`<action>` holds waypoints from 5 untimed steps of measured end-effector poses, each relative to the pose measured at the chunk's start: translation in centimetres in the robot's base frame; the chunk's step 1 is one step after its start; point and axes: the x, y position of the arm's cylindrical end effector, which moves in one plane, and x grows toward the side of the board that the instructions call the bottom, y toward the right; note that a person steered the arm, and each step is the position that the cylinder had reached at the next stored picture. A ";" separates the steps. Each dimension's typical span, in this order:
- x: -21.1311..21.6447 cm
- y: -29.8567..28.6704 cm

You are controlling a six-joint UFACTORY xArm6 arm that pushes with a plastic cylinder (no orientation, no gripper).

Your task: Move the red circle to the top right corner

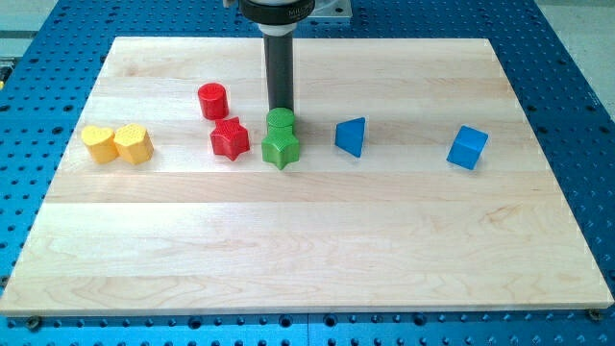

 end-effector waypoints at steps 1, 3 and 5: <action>0.0 -5.8; 1.0 -15.5; -3.8 -16.8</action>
